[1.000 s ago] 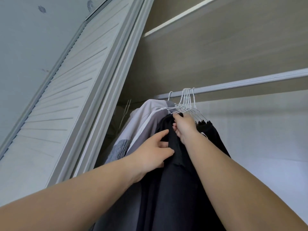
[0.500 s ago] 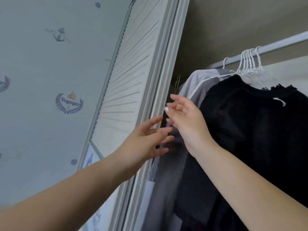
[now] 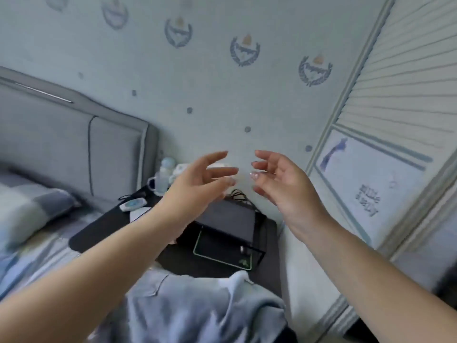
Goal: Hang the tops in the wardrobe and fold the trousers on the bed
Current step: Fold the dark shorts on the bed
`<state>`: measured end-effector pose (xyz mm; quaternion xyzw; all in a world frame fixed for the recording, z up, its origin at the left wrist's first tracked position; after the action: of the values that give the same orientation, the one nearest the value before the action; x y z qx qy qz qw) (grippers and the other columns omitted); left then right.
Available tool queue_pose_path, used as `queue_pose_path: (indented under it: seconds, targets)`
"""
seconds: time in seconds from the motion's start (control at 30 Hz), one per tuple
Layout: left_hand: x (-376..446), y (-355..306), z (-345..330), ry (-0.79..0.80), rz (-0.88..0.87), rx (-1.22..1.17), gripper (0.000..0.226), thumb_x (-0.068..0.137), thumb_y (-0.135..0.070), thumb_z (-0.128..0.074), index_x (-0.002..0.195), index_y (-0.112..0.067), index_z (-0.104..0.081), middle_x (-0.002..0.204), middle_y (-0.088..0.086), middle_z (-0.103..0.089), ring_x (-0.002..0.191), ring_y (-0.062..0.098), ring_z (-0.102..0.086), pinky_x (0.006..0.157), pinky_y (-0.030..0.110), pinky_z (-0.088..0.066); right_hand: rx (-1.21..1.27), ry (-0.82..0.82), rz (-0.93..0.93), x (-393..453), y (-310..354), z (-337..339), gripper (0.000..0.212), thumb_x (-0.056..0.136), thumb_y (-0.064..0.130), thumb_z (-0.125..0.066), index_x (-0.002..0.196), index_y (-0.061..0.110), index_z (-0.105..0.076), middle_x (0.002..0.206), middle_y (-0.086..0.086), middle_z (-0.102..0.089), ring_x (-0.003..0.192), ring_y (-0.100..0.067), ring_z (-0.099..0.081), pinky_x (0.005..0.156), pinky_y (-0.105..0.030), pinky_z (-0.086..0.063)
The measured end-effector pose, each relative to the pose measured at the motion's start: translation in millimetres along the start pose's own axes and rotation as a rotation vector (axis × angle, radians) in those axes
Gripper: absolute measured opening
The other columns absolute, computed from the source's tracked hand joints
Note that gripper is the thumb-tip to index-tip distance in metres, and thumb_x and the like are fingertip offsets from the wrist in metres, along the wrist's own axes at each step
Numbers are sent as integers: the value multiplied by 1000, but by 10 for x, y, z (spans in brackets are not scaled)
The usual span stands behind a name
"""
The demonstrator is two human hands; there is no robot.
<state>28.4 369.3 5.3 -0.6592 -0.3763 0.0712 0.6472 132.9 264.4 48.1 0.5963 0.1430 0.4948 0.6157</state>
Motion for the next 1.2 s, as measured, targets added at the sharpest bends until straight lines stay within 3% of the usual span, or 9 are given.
queue_pose_path:
  seconds: [0.17,0.37,0.57,0.67,0.77,0.9,1.1,1.2]
  targets:
    - [-1032,-16,1469,-226,113,131,36,85,-10,-68,110,-32,-56,103,-10,-72,97,15,-66,85,32,-51,215,203,-37,-163,-146,-1692,30,87,3,-62,105,26,-60,98,6,-62,87,2,-61,84,-23,-52]
    - [-2612,-431,3284,-603,196,242,33,88,-3,-61,110,-28,-57,98,-9,-72,87,7,-66,76,22,-53,422,549,-93,-575,42,-3880,35,73,22,-70,106,28,-61,98,7,-63,87,2,-61,74,-17,-51]
    - [-3689,-711,4275,-871,253,269,34,88,-6,-62,117,-22,-58,105,-1,-73,93,14,-66,83,28,-54,503,763,-181,-932,123,-5271,38,70,27,-70,107,28,-62,102,7,-64,94,-2,-62,79,-21,-49]
    - [-4082,-740,4644,-959,276,290,31,89,-11,-63,115,-27,-59,107,-6,-72,99,14,-68,84,27,-55,495,844,-230,-1057,75,-5769,38,69,29,-70,106,29,-62,102,6,-64,95,-3,-62,79,-21,-51]
    - [-4322,-638,4978,-1036,307,291,33,89,-15,-64,119,-27,-58,109,-9,-71,102,11,-67,82,26,-55,464,895,-274,-1054,-73,-6197,37,70,28,-70,106,28,-62,103,3,-63,96,-6,-61,82,-24,-51]
    - [-4398,-388,5428,-1103,355,259,34,89,-16,-65,121,-26,-57,111,-8,-71,104,11,-66,85,28,-51,447,923,-344,-882,-377,-6697,28,82,12,-67,106,26,-63,104,2,-63,95,-7,-61,83,-26,-50]
    - [-4039,92,6454,-1168,431,228,34,88,-21,-68,119,-32,-58,110,-12,-71,103,9,-67,82,26,-53,450,965,-416,-245,-979,-7668,26,83,9,-67,102,27,-64,97,6,-66,85,0,-63,72,-17,-51]
    - [-3776,321,6992,-1238,458,171,33,88,-20,-67,118,-31,-58,108,-13,-71,102,8,-67,83,26,-53,426,973,-453,171,-1279,-8130,26,84,8,-66,101,27,-65,98,5,-65,87,-1,-63,74,-19,-51]
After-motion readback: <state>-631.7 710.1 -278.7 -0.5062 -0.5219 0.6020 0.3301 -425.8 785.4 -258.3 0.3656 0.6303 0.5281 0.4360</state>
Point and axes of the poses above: each hand's wrist, its own x-axis towards the middle knuckle, its own z-axis out of the back of the hand, y = z × x, the point moved 7 cm from there along x, towards the middle knuckle
